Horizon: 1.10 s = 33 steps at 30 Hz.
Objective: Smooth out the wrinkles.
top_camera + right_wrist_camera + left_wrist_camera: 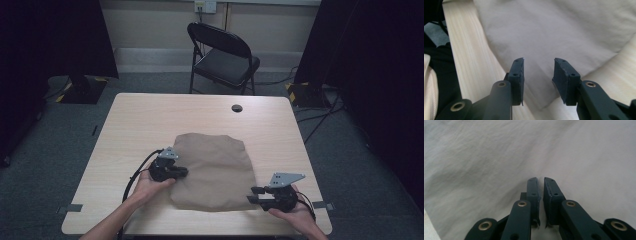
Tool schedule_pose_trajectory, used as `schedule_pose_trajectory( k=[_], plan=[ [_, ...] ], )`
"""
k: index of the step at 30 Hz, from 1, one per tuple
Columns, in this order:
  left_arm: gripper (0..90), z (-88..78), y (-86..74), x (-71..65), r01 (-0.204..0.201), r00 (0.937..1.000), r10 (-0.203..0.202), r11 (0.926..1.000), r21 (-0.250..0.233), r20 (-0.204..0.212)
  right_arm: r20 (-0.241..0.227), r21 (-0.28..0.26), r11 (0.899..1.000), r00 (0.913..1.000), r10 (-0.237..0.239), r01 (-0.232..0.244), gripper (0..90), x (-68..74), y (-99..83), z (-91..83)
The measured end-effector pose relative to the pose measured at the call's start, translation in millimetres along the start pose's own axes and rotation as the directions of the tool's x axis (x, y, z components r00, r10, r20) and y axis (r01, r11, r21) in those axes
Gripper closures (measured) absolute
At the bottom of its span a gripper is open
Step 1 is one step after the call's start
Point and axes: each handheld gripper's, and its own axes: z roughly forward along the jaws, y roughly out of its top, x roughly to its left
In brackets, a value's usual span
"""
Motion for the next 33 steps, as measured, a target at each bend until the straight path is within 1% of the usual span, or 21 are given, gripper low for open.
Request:
schedule_pose_trajectory(
  k=[1, 3, 5, 6, 8, 9, 11, 12, 14, 15, 16, 18, 19, 21, 23, 24, 25, 27, 30, 32, 33],
  plan=[
    [82.0, 0.1, -0.5, 1.5, 0.006, 1.0, -0.006, 1.0, -0.002, -0.001, -0.01, 0.011, 1.0, 0.9999, -0.007, 0.007, 61.2, 0.4, -1.5, 2.3],
    [81.0, -0.2, -1.5, 4.5, 0.014, 0.9999, -0.014, 0.9999, -0.008, 0.002, -0.014, 0.047, 0.998, 0.9995, -0.03, 0.031, 59.8, 2.7, -3.2, 7.3],
    [80.8, -0.4, -1.9, 6.2, 0.012, 0.9999, -0.012, 0.9999, -0.011, -0.005, -0.026, 0.062, 0.996, 0.998, -0.058, 0.059, 55.8, 4.5, -4.0, 10.8],
    [80.8, -0.4, -2.0, 6.7, 0.013, 0.9999, -0.013, 0.9998, -0.013, -0.007, -0.024, 0.068, 0.995, 0.997, -0.074, 0.075, 52.6, 5.7, -5.0, 12.4],
    [80.8, -0.3, -2.1, 7.1, 0.016, 0.9999, -0.016, 0.9997, -0.016, -0.006, -0.049, 0.076, 0.992, 0.994, -0.098, 0.102, 48.6, 7.3, -7.4, 15.2],
    [80.8, -0.4, -2.2, 7.3, 0.02, 0.9998, -0.02, 0.9997, -0.016, -0.004, -0.044, 0.083, 0.99, 0.9933, -0.107, 0.11, 47.4, 8.3, -8.2, 16.8],
    [80.8, -0.4, -2.3, 7.7, 0.023, 0.9997, -0.023, 0.9996, -0.016, -0.002, -0.047, 0.104, 0.984, 0.9895, -0.137, 0.141, 45.5, 11.0, -10.2, 21.5],
    [80.8, -0.5, -2.3, 7.9, 0.024, 0.9997, -0.024, 0.9996, -0.016, -0.002, -0.036, 0.116, 0.98, 0.9869, -0.157, 0.16, 45.7, 12.0, -11.3, 24.3],
    [80.8, -0.8, -2.8, 9.0, 0.032, 0.9995, -0.032, 0.9994, -0.017, 0.003, -0.031, 0.109, 0.978, 0.9843, -0.174, 0.176, 48.2, 11.9, -12.9, 25.6],
    [80.8, -0.9, -3.1, 9.7, 0.039, 0.9992, -0.039, 0.9991, -0.019, 0.008, -0.02, 0.106, 0.978, 0.984, -0.177, 0.178, 50.7, 11.7, -13.6, 25.6],
    [80.8, -0.9, -3.3, 10.3, 0.042, 0.9991, -0.042, 0.9989, -0.019, 0.01, -0.009, 0.101, 0.976, 0.9812, -0.193, 0.192, 52.5, 11.9, -14.7, 25.6],
    [80.8, -0.9, -3.6, 10.3, 0.043, 0.999, -0.043, 0.9989, -0.02, 0.011, 0.013, 0.095, 0.974, 0.9777, -0.209, 0.207, 58.8, 12.4, -16.2, 25.6],
    [80.9, -1.2, -3.8, 10.2, 0.045, 0.9989, -0.045, 0.9989, -0.017, 0.012, 0.017, 0.093, 0.974, 0.9773, -0.211, 0.209, 59.9, 12.1, -16.4, 25.6],
    [81.2, -1.5, -4.3, 10.0, 0.045, 0.9989, -0.045, 0.9988, -0.017, 0.015, 0.029, 0.095, 0.971, 0.9747, -0.222, 0.218, 66.9, 11.6, -15.8, 25.6],
    [81.7, -2.1, -4.6, 9.0, 0.048, 0.9987, -0.048, 0.9987, -0.014, 0.016, 0.043, 0.109, 0.97, 0.9742, -0.222, 0.216, 74.2, 11.1, -12.8, 26.7],
    [81.8, -2.3, -4.5, 7.6, 0.048, 0.9988, -0.047, 0.9988, -0.011, 0.016, 0.046, 0.118, 0.971, 0.976, -0.213, 0.206, 79.1, 10.7, -10.8, 26.6],
    [82.0, -2.6, -4.5, 7.0, 0.039, 0.9992, -0.039, 0.9992, -0.008, 0.012, 0.031, 0.124, 0.974, 0.9807, -0.193, 0.188, 80.1, 9.2, -8.2, 26.3],
    [82.2, -3.1, -5.4, 6.7, 0.041, 0.9991, -0.04, 0.9991, -0.01, 0.014, 0.023, 0.13, 0.976, 0.9831, -0.181, 0.177, 81.1, 8.1, -5.4, 25.2],
    [82.2, -3.6, -6.2, 8.1, 0.046, 0.9987, -0.046, 0.9989, -0.012, 0.024, 0.007, 0.093, 0.986, 0.9903, -0.139, 0.137, 82.5, 5.8, -0.6, 19.7],
    [82.1, -3.7, -5.6, 7.5, 0.037, 0.9991, -0.037, 0.9993, -0.009, 0.019, -0.005, 0.063, 0.991, 0.9935, -0.114, 0.114, 83.0, 3.7, 2.0, 16.2],
    [82.1, -3.9, -5.0, 5.7, 0.023, 0.9997, -0.023, 0.9997, -0.006, 0.011, -0.007, 0.055, 0.993, 0.9944, -0.105, 0.106, 83.2, 3.1, 3.0, 15.1]
  ],
)
